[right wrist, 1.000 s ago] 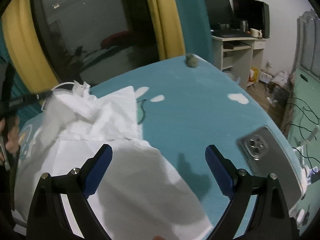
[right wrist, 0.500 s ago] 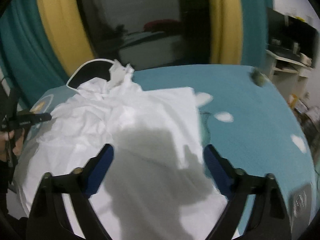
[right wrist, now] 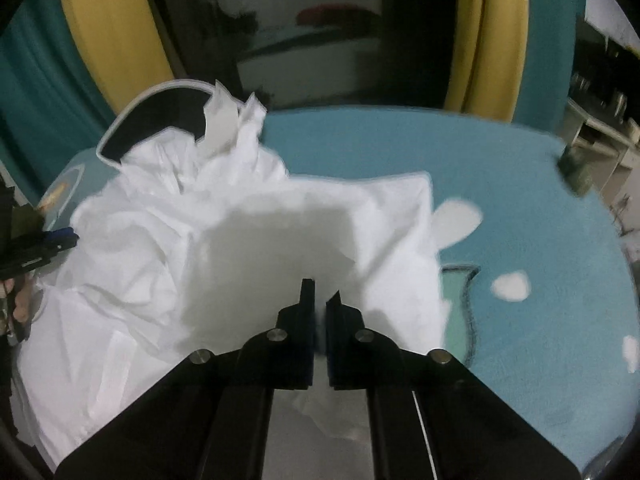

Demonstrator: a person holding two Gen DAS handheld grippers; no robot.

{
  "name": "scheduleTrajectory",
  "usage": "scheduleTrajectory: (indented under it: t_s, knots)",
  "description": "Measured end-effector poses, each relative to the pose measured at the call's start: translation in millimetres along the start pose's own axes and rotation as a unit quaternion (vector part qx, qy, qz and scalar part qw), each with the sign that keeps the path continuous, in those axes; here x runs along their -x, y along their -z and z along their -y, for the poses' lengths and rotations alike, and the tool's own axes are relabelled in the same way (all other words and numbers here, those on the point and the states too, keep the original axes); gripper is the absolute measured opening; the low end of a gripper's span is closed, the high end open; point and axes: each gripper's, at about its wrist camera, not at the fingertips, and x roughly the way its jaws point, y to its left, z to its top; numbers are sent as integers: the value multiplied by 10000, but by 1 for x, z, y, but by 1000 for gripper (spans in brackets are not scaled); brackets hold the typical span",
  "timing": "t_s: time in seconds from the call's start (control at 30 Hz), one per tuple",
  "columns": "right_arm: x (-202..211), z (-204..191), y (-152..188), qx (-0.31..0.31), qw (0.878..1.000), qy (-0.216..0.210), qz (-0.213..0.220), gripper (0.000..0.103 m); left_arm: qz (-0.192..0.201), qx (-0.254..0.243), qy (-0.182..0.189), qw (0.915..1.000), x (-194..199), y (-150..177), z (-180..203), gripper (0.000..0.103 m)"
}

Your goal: Fold large clothes

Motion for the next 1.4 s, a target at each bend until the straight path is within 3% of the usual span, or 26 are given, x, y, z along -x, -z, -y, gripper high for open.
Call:
scheduleTrajectory:
  t_s: [0.2, 0.4, 0.53, 0.6, 0.7, 0.73, 0.77, 0.87, 0.97, 1.1, 1.17, 1.4]
  knots:
    - [28, 18, -3, -27, 9991, 351, 243, 4, 115, -54, -332, 9994, -10, -7, -3, 34]
    - [-9, 38, 29, -238, 9971, 575, -445, 4, 247, -72, -526, 9983, -10, -5, 1, 34]
    - [-8, 42, 33, -262, 9962, 679, -469, 5, 219, 123, -419, 9988, -4, -10, -1, 34]
    - [-4, 40, 27, -221, 9953, 860, -386, 7, 423, 211, -191, 9987, 8, -19, 0, 34]
    - [0, 37, 15, -150, 9961, 834, -264, 31, 788, 158, 88, 9967, 24, -38, 11, 34]
    - [0, 36, 13, -133, 9963, 817, -232, 47, 861, 126, 167, 9961, 27, -45, 16, 35]
    - [0, 34, 10, -119, 9966, 788, -192, 55, 925, 90, 229, 9954, 29, -52, 20, 37]
    - [-6, 30, 2, -85, 9972, 727, -181, 55, 1106, -121, 260, 9934, 26, -80, 39, 39]
    - [-17, 24, -7, -22, 9978, 631, -187, 55, 1228, -337, -41, 9918, 20, -99, 58, 39]
    - [-27, 11, -23, 179, 9981, 560, -190, 55, 1011, -482, -257, 9934, -12, -119, 71, 39]
    - [-30, 3, -30, 307, 9980, 517, -168, 55, 652, -519, -543, 9950, -35, -118, 68, 39]
    - [-36, -23, -68, 678, 9973, 278, 31, 56, 217, -652, -638, 9956, -56, -81, 50, 39]
